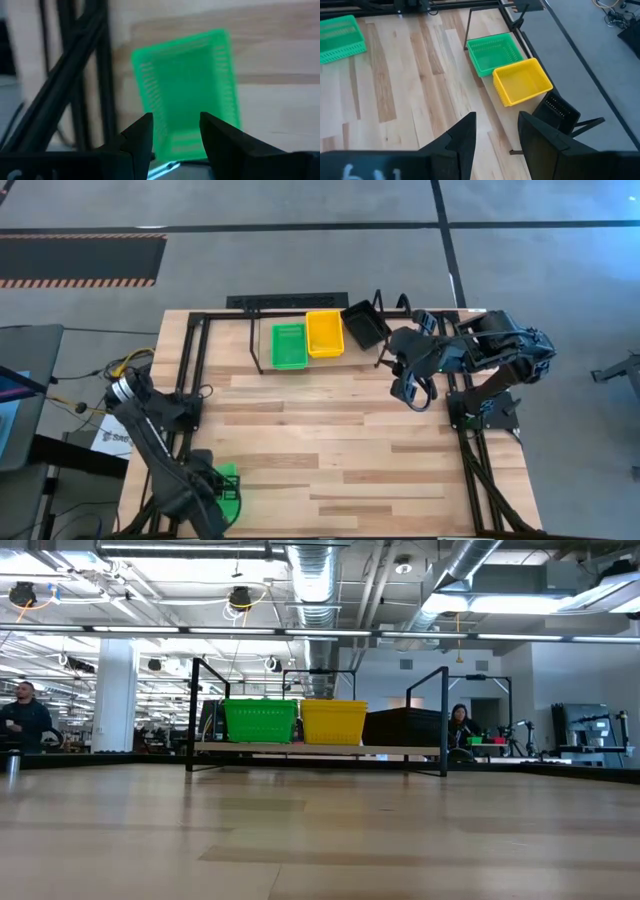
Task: Stack baskets on shelf by color
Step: Stack the green bin on top of the green bins on the shelf
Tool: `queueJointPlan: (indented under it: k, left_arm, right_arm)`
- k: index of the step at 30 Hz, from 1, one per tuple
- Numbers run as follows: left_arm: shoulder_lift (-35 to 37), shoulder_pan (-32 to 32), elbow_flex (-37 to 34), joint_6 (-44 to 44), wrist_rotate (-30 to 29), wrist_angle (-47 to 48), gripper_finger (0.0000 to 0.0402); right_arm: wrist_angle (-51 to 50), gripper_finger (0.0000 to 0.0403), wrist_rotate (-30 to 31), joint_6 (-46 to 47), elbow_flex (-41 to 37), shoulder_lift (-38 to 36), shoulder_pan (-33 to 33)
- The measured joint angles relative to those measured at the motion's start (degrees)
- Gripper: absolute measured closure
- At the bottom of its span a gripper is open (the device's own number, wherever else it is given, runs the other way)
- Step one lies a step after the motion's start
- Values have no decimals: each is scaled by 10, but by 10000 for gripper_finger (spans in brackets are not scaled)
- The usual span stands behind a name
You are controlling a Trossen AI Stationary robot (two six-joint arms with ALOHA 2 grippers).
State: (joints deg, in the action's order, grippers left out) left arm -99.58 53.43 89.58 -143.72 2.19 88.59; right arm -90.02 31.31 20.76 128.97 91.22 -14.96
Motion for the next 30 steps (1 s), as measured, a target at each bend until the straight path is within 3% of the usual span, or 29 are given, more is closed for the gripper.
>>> queueJointPlan:
  k: [3,10,17,21,30]
  left_arm:
    - [-10,-5,0,-1,39,12,253]
    - [-18,5,-13,8,34,14,253]
    - [-18,8,-66,37,-32,14,253]
    - [-18,-7,-85,186,-125,-22,253]
    - [-18,-58,-88,603,-132,-124,253]
  right_arm:
    - [0,237,0,9,0,0,0]
    - [0,237,-1,18,0,0,-2]
    - [3,237,-1,28,0,0,-2]
    - [5,237,-1,51,0,0,-2]
    - [5,237,0,112,0,0,1]
